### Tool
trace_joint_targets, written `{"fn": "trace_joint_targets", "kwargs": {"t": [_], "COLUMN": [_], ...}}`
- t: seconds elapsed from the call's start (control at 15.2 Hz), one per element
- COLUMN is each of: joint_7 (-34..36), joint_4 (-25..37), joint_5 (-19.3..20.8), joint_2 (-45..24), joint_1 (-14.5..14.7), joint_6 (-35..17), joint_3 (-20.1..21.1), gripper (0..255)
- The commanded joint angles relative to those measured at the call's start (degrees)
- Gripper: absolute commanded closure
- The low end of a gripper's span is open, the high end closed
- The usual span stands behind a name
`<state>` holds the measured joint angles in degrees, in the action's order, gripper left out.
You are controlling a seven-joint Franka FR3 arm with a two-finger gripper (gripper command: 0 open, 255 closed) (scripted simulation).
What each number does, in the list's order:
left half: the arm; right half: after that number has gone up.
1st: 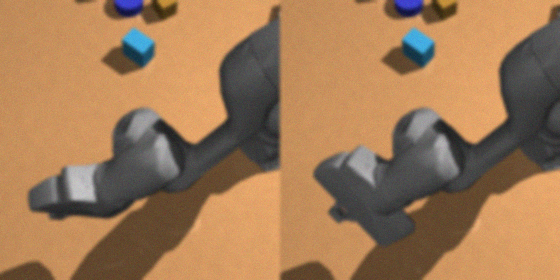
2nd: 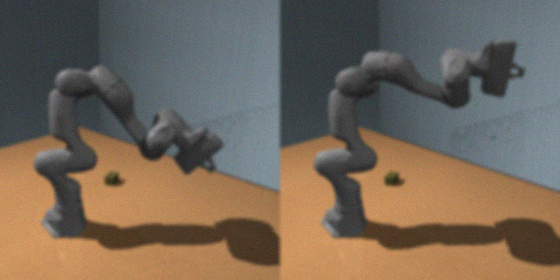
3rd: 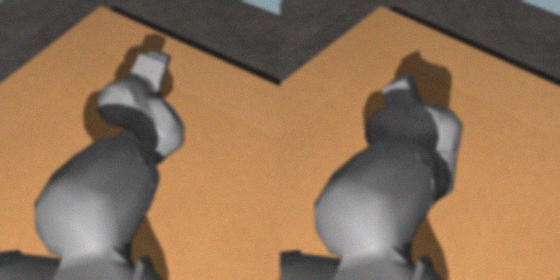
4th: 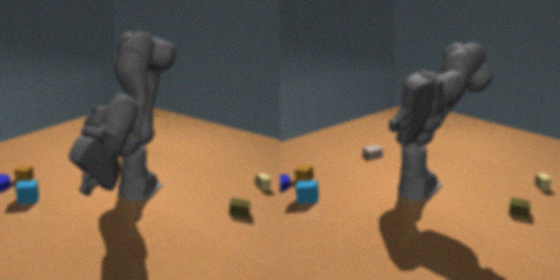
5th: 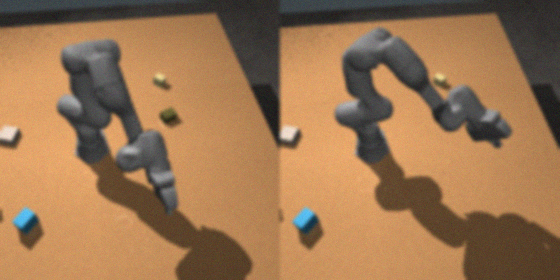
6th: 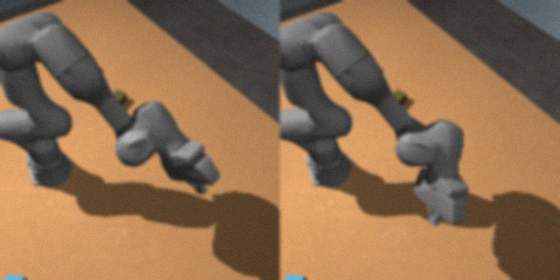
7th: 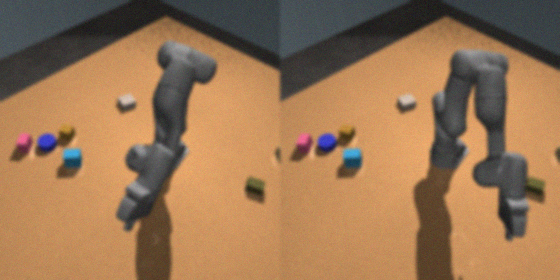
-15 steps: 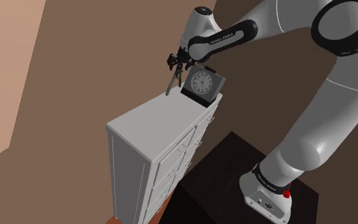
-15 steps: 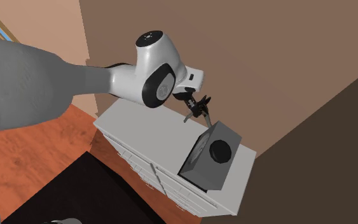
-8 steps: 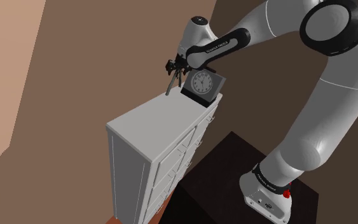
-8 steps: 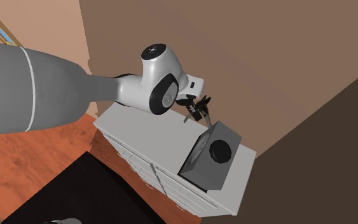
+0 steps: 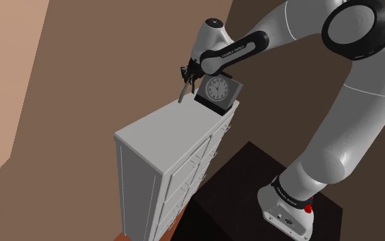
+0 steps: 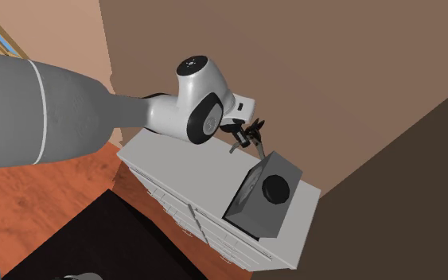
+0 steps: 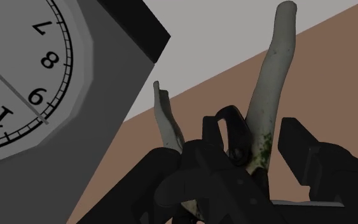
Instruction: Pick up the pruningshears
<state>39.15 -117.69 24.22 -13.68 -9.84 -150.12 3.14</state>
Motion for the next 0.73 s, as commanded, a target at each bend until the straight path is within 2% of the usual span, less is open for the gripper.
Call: {"fn": "trace_joint_targets", "kwargs": {"t": [0.0, 0.13, 0.66], "joint_7": [0.00, 0.06, -2.99], "joint_4": [-0.02, -0.08, 1.76], "joint_5": [0.00, 0.05, -2.89], "joint_2": [-0.05, -0.06, 3.34], "joint_1": [-0.02, 0.00, -0.46], "joint_6": [0.02, -0.04, 4.97], "joint_3": [-0.02, -0.03, 0.96], "gripper": [255, 255, 255]}}
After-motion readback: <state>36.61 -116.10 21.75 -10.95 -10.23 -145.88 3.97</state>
